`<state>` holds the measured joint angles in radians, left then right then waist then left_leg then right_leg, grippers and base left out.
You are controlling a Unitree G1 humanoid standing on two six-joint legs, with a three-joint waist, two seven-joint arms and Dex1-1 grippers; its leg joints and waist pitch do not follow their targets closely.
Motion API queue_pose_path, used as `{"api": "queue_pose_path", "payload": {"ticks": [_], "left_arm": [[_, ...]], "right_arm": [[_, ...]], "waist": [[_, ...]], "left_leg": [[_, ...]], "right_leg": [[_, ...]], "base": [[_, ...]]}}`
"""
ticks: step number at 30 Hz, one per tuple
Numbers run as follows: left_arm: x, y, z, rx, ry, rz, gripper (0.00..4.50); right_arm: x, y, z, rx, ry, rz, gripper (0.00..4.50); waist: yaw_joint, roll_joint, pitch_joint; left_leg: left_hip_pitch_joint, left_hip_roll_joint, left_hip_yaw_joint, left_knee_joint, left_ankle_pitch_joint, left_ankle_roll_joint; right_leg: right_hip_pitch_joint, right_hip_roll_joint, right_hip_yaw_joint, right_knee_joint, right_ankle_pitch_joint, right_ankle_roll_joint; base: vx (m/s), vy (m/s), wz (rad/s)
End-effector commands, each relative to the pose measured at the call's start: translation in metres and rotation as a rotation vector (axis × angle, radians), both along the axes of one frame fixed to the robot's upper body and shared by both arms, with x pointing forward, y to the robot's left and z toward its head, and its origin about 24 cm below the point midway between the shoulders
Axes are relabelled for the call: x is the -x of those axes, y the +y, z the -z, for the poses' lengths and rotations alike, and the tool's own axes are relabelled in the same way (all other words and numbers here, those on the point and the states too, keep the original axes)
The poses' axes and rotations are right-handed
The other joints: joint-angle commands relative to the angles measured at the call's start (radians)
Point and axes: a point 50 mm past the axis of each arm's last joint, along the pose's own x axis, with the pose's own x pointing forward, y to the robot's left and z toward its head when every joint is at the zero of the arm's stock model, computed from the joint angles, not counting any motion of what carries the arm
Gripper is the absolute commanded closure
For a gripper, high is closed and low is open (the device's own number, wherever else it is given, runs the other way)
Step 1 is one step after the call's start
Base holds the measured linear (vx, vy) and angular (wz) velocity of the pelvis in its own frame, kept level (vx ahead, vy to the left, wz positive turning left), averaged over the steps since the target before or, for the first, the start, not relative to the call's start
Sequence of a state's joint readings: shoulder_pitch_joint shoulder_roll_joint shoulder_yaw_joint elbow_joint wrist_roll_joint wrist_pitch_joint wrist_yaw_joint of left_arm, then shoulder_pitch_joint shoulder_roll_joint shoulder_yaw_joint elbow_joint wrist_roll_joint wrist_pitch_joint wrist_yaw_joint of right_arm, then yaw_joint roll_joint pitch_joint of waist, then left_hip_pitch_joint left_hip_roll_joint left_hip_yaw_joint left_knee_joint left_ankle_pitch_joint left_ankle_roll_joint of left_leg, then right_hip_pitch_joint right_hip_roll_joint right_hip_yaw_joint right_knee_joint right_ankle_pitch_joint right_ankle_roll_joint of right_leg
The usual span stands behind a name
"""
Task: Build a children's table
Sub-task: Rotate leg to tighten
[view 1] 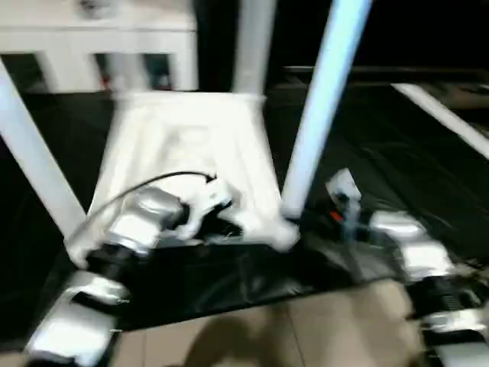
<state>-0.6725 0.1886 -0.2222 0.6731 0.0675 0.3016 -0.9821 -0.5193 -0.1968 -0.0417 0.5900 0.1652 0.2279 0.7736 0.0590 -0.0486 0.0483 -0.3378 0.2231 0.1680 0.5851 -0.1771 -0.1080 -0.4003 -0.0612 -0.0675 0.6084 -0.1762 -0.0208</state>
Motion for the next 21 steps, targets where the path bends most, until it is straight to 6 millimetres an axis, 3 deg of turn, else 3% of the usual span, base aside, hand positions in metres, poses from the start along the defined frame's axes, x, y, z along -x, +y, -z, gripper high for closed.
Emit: {"api": "queue_pose_path", "payload": {"ticks": [1,2,7,9,12,13,15,21], "left_arm": [[0.002,-0.057,-0.013,0.146,-0.019,0.023,4.5],[0.001,-0.06,-0.014,0.152,-0.024,0.005,4.5],[-0.001,-0.069,-0.019,0.167,-0.028,-0.026,4.5],[-0.001,-0.066,-0.019,0.158,-0.032,-0.037,4.5],[-0.001,-0.061,-0.017,0.143,-0.038,-0.039,4.5],[-0.001,-0.06,-0.017,0.141,-0.037,-0.039,4.5],[-0.001,-0.055,-0.016,0.136,-0.034,-0.044,4.5],[-0.002,-0.042,-0.015,0.107,-0.048,-0.012,4.5]], "right_arm": [[0.006,0.06,0.017,-0.009,0.132,-0.087,2.58],[0.004,0.064,0.017,0.007,0.143,-0.063,2.58],[-0.002,0.076,0.013,0.01,0.146,-0.008,2.58],[-0.001,0.079,0.012,0.032,0.136,-0.01,2.03],[0.001,0.08,0.013,0.021,0.145,-0.006,1.83],[0.001,0.08,0.013,0.027,0.141,-0.004,1.53],[0.0,0.078,0.013,0.04,0.124,0.001,1.44],[0.001,0.067,0.008,0.007,0.07,-0.03,0.94]], "waist": [[-0.002,0.0,-0.049],[-0.007,-0.006,-0.049],[-0.014,-0.004,-0.052],[-0.014,-0.007,-0.052],[-0.014,-0.005,-0.053],[-0.013,-0.004,-0.053],[-0.01,0.0,-0.052],[-0.006,0.0,-0.055]], "left_leg": [[0.0,-0.009,-0.001,-0.067,-0.326,0.009],[-0.001,-0.01,-0.002,-0.065,-0.328,0.013],[-0.004,-0.009,-0.002,-0.068,-0.307,0.032],[-0.005,-0.008,0.0,-0.07,-0.292,0.038],[-0.005,-0.007,0.002,-0.072,-0.281,0.044],[-0.005,-0.006,0.002,-0.074,-0.275,0.044],[-0.004,-0.004,0.002,-0.075,-0.275,0.04],[-0.007,-0.002,0.004,-0.077,-0.254,0.04]], "right_leg": [[0.033,-0.065,0.025,-0.117,-0.57,-0.081],[0.034,-0.065,0.023,-0.12,-0.589,-0.071],[0.032,-0.065,0.028,-0.118,-0.55,-0.067],[0.033,-0.063,0.029,-0.114,-0.516,-0.076],[0.034,-0.064,0.033,-0.112,-0.489,-0.089],[0.036,-0.065,0.034,-0.11,-0.481,-0.093],[0.035,-0.065,0.036,-0.109,-0.46,-0.105],[0.041,-0.066,0.04,-0.102,-0.398,-0.125]], "base": [[0.0,0.0,0.0],[0.0,0.0,0.0],[0.0,0.0,0.0],[0.0,0.0,0.0],[0.0,0.0,0.0],[0.0,0.0,0.0],[0.0,0.0,0.0],[0.0,0.0,0.0]]}}
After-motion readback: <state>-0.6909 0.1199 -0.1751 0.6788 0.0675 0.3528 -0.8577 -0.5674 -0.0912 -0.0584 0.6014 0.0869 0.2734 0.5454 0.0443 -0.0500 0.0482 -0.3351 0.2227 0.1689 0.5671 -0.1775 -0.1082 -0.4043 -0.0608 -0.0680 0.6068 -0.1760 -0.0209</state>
